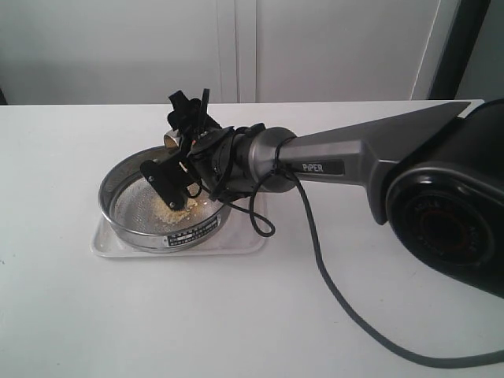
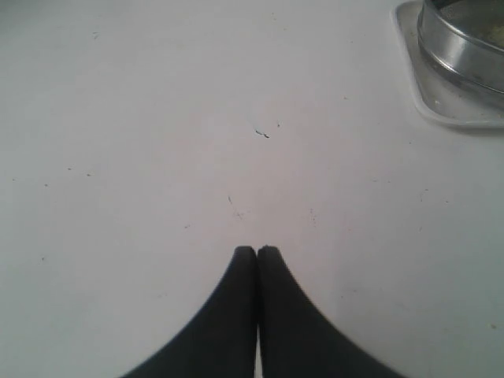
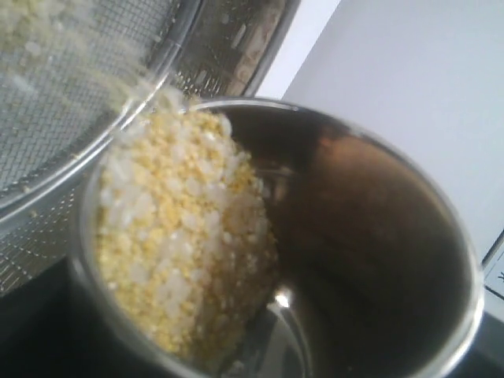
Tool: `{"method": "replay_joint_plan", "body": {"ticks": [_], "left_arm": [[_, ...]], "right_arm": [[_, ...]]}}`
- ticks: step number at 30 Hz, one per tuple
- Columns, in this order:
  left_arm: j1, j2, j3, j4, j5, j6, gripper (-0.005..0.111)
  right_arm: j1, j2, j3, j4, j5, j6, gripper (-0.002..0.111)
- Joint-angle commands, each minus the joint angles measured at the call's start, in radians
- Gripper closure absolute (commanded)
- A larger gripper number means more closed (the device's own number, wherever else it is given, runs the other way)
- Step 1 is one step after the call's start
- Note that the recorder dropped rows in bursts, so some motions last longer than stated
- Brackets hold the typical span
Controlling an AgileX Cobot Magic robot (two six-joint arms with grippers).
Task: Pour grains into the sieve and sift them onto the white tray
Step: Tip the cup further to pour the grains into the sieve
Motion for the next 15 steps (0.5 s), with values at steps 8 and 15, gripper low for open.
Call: {"method": "replay_joint_plan", "body": {"ticks": [8, 15], "left_arm": [[0.0, -0.003, 0.01, -0.004, 0.009, -0.009, 0.107], [0.0, -0.003, 0.01, -0.004, 0.009, -0.009, 0.107]], "right_arm": [[0.031, -0.007, -0.004, -0.006, 0.072, -0.127, 0.108], [0.031, -0.007, -0.002, -0.006, 0.078, -0.189, 0.108]]}}
